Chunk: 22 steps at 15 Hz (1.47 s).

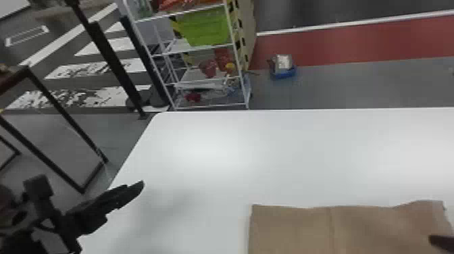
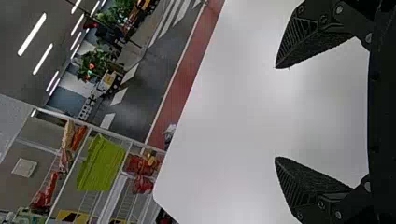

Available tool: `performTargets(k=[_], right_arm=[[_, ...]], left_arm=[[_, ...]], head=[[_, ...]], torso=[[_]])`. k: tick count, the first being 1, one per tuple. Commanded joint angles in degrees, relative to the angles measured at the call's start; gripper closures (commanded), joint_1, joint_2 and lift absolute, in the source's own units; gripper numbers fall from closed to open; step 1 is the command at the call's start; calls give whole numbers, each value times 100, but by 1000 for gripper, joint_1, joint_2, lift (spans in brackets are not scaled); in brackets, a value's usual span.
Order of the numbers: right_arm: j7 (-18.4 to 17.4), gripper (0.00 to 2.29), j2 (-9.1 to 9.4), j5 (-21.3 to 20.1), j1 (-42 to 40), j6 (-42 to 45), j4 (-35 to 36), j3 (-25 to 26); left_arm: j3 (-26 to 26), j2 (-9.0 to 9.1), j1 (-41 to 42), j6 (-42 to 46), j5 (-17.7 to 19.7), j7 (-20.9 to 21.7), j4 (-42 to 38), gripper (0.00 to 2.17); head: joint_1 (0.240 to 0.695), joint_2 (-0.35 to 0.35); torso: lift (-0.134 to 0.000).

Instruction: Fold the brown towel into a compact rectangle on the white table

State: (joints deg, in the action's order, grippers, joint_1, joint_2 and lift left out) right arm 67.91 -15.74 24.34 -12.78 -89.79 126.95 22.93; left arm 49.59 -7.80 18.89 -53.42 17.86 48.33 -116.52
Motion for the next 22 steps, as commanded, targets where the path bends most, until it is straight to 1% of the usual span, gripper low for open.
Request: performTargets(k=[1,2,4,6,8,10,11,12,13,14,15,16,17,19,20,22], right_arm=[[-32,1409,89,-96,-5,-30,392,89],[-32,1409,71,-193,21,-30,410,80],[-5,1409,63,-193,-84,-30,621,282],[12,1409,36,-219,-84,-30,515,475],[21,1409,1,-298,-84,-30,401,458],[21,1409,1,-527,-93,-30,146,343],[21,1409,-43,-650,-102,-30,23,229],[21,1403,-43,-738,-102,35,-21,185],[21,1251,-43,-799,-110,158,-91,176],[21,1106,-43,-984,-110,387,-170,150],[21,1102,-52,-1248,-110,598,-284,115],[3,940,-60,-1511,-110,861,-399,97],[-23,586,-60,-1731,-110,1248,-574,71],[-41,171,-60,-1924,-110,1476,-724,53],[-58,66,-60,-2047,-128,1512,-741,9],[-128,66,-60,-2083,-198,1582,-706,115]], left_arm=[[24,41,9,-121,7,9,-117,211],[24,50,27,-121,16,9,-152,211],[77,50,27,-192,25,27,-152,211],[85,50,80,-174,33,27,-152,211],[24,68,80,-192,33,27,-152,211],[-2,138,80,-174,-2,27,-222,211],[-2,147,88,-192,-2,27,-231,215],[6,147,106,-192,7,27,-248,211],[24,147,132,-192,16,36,-257,211],[59,147,159,-192,33,36,-292,215],[85,147,185,-192,51,45,-319,215],[94,147,185,-192,60,45,-319,215],[103,147,194,-192,60,45,-310,211],[103,147,194,-192,60,53,-319,211],[103,147,194,-227,60,53,-319,211],[112,147,203,-262,69,62,-363,211]], head=[[695,350],[695,350],[695,350],[695,350],[695,350],[695,350],[695,350],[695,350],[695,350],[695,350],[695,350],[695,350],[695,350],[695,341],[695,330],[695,314]], torso=[[-124],[-124],[-124],[-124],[-124],[-124],[-124],[-124],[-124],[-124],[-124],[-124],[-124],[-124],[-124],[-124]])
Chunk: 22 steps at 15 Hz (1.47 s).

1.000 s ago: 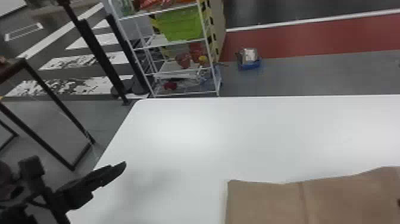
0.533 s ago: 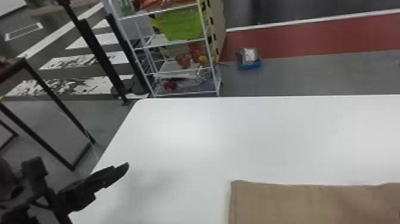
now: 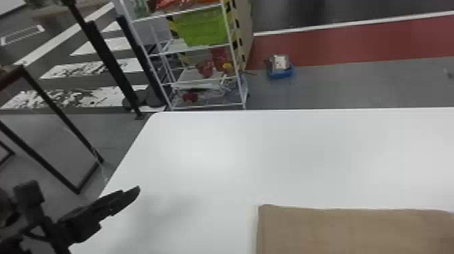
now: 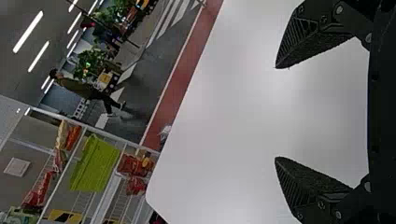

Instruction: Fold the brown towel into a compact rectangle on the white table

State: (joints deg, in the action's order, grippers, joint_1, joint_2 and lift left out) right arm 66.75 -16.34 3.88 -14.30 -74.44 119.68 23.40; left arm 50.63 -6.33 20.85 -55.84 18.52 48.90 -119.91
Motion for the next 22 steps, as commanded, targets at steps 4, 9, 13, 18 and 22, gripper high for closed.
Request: performTargets(k=[4,9,13,18,22], right_arm=[[-4,70,70,886,-450,364,328,762],[-716,97,791,1308,-1241,2860,451,762],[-1235,292,782,1027,-1435,2983,424,279],[-1323,346,764,666,-1452,2965,424,138],[-1393,346,712,403,-1277,2772,363,121]], left_arm=[[123,35,42,-178,161,111,-165,211],[-132,149,314,-565,469,199,-428,208],[-457,351,613,-811,521,111,-991,198],[-1081,466,868,-2006,592,-627,-1711,191],[-1714,501,1167,-2428,354,-1234,-2248,194]], head=[[695,281],[695,264],[695,203],[695,143],[695,45]], torso=[[-124],[-124],[-124],[-124],[-124]])
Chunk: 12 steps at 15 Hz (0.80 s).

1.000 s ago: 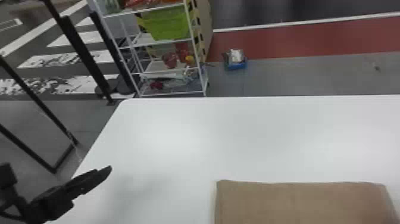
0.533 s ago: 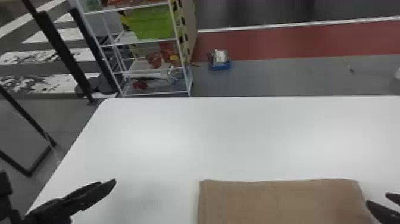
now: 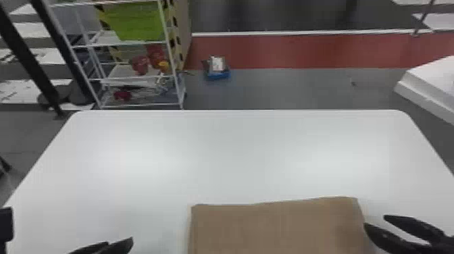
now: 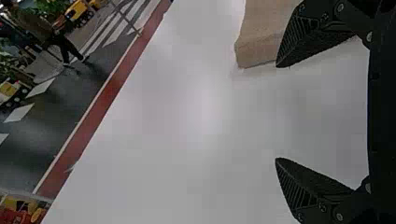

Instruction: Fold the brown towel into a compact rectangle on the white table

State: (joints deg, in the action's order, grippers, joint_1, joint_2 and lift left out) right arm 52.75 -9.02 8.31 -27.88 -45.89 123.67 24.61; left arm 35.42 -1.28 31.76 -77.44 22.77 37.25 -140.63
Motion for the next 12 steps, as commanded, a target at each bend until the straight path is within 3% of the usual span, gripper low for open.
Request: performTargets(k=[1,4,6,7,8,10,11,12], right_arm=[[16,346,-47,-40,116,-118,-36,0],[95,346,-109,-58,239,-452,-28,-18],[86,350,-144,-295,301,-733,-28,-176],[95,441,-153,-339,327,-769,-28,-220],[113,596,-188,-339,336,-839,-28,-246],[253,1423,-214,-321,380,-962,-28,-264],[297,1598,-214,-286,389,-980,-28,-246],[306,1598,-214,-242,389,-1015,-28,-220]], left_arm=[[-264,-13,93,-391,-97,-157,-246,194],[-519,-13,190,-655,-202,-298,-474,198],[-765,-13,243,-655,-299,-333,-527,198],[-896,-13,243,-637,-369,-342,-527,198],[-958,-22,243,-619,-396,-350,-518,198],[-1107,-48,208,-602,-580,-368,-518,198],[-1151,-48,172,-602,-668,-377,-518,201],[-1151,-48,146,-619,-695,-368,-509,205]], head=[[695,25],[695,-23],[695,-43],[695,-54],[695,-63],[695,-80],[695,-85],[695,-82]], torso=[[-124],[-124],[-124],[-124],[-124],[-124],[-124],[-124]])
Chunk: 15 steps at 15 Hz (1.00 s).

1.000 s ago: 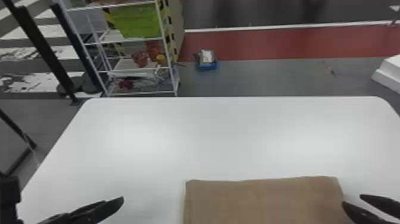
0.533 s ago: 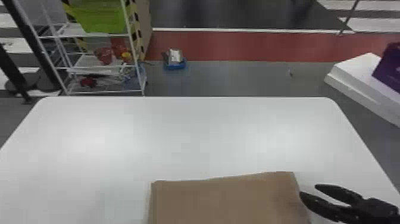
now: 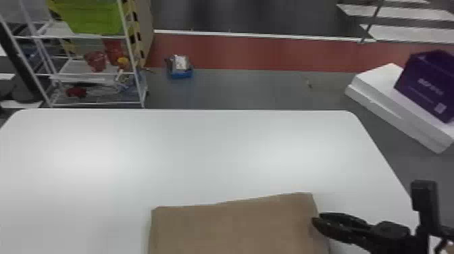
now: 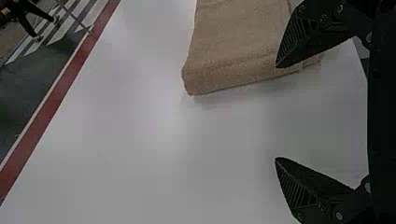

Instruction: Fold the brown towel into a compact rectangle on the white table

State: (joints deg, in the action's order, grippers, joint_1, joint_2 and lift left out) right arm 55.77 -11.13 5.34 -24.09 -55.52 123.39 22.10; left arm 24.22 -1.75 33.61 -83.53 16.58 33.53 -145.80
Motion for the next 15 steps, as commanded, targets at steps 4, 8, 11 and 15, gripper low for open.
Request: performTargets(k=[4,8,11,15], right_arm=[[145,1683,-21,20,167,-438,-148,57],[136,1683,-39,-6,220,-702,-254,-171],[136,1679,-12,47,220,-825,-254,-426],[127,1673,5,90,211,-1053,-60,-496]], left_arm=[[-40,-27,-83,-10,-102,4,34,205],[39,-27,-83,-10,-102,39,34,205],[83,-27,-83,25,-102,57,69,205],[118,-27,-74,25,-102,83,69,205]], head=[[695,-78],[695,-70],[695,-35],[695,25]], torso=[[-124],[-124],[-124],[-124]])
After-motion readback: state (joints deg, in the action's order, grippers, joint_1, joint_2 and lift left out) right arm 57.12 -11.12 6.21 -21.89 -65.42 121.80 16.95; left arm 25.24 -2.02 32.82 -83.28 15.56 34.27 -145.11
